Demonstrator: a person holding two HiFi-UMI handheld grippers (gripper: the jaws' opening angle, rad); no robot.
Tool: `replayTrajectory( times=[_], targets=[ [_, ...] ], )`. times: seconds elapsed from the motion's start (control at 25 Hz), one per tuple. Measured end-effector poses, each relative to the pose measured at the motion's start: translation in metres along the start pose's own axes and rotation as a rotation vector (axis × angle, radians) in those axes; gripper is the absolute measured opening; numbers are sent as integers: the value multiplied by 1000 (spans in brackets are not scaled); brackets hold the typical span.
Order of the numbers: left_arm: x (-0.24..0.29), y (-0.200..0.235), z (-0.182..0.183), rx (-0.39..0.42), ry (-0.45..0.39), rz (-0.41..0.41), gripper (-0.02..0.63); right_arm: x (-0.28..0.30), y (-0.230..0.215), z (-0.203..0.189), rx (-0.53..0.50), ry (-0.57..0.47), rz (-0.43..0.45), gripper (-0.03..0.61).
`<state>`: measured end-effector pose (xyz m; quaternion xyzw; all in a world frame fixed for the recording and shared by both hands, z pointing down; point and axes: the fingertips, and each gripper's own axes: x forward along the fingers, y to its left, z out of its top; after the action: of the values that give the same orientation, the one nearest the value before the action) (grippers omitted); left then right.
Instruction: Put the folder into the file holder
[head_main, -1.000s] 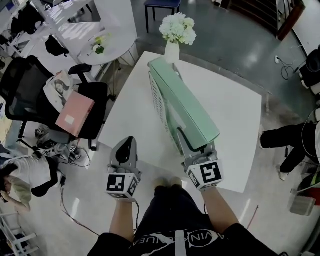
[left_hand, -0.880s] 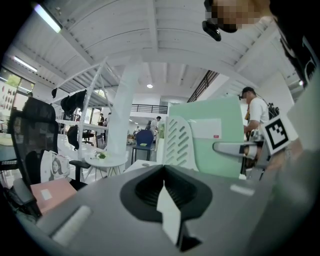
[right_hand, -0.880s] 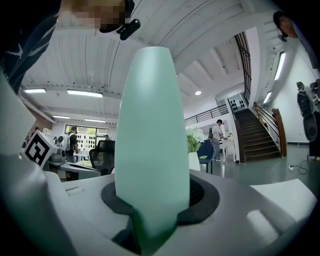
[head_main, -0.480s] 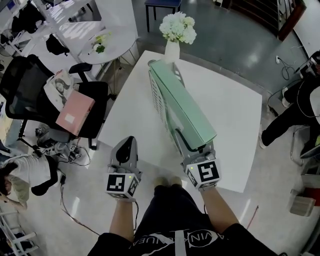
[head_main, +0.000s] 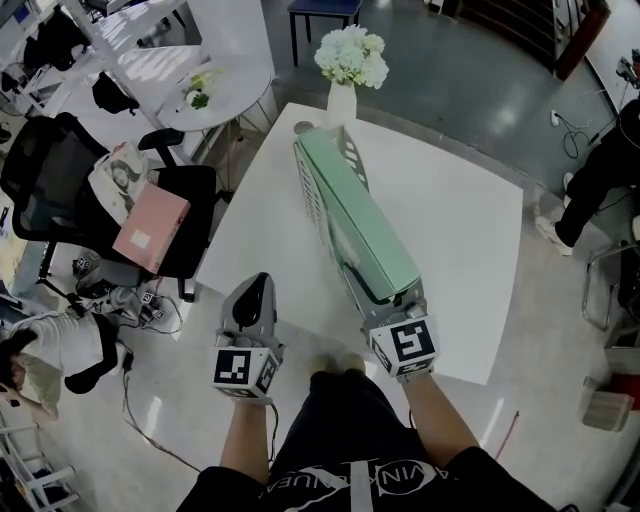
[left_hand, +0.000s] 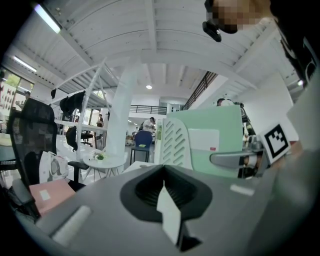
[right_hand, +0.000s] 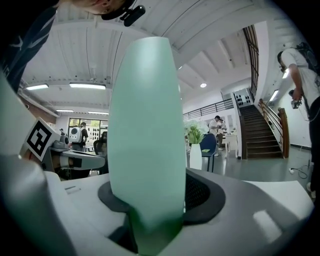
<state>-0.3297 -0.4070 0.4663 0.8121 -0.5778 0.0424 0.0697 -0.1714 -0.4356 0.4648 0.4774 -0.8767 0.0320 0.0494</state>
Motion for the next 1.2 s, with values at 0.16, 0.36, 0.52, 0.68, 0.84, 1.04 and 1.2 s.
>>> replayTrajectory(
  times=[0.16, 0.36, 0.52, 0.68, 0.84, 1.04, 1.2],
  targets=[
    [-2, -3, 3, -1, -3, -5, 0, -8, 0, 7, 17, -16, 11, 247],
    [-2, -12, 6, 1, -9, -19, 0, -17, 0, 18, 17, -43, 30, 281],
    [-3, -18, 12, 7, -12, -29, 0, -24, 1, 31, 18, -61, 43, 296],
    [-5, -25, 17, 12, -24, -40, 0, -33, 3, 39, 15, -74, 50, 302],
    [-7, -32, 25, 17, -39, -52, 0, -43, 5, 49, 13, -90, 57, 307],
    [-10, -41, 33, 19, -53, -59, 0, -57, 5, 56, 9, -100, 62, 308],
    [-12, -46, 38, 10, -66, -58, 0, -69, 4, 61, 22, -112, 68, 308]
  ],
)
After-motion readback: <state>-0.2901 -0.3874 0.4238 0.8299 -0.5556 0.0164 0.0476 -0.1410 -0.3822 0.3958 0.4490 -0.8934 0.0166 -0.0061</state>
